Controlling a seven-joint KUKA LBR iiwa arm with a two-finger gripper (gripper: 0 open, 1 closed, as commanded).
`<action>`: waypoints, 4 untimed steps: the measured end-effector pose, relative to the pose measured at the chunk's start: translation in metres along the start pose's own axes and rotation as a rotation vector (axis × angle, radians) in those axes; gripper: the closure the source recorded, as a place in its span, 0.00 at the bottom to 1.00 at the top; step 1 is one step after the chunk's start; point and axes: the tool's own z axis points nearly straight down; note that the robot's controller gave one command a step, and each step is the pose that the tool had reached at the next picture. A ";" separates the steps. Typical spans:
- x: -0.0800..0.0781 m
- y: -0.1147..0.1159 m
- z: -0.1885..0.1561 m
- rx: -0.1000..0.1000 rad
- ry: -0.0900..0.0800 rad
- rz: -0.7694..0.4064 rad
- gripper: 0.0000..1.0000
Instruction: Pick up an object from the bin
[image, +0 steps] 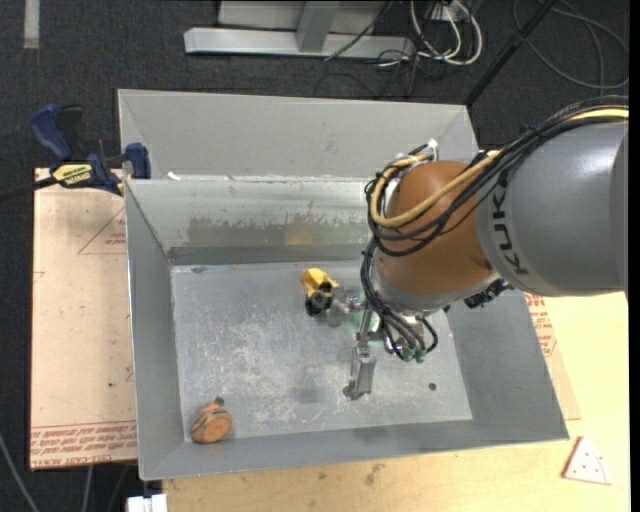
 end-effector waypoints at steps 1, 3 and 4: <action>-0.002 0.000 -0.004 0.000 -0.007 0.001 0.00; -0.075 0.021 0.027 0.000 -0.010 -0.126 0.00; -0.102 -0.013 -0.008 -0.001 -0.008 -0.092 0.00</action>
Offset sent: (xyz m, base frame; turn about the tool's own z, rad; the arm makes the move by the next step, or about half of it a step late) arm 0.0508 0.0321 -0.0326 0.0012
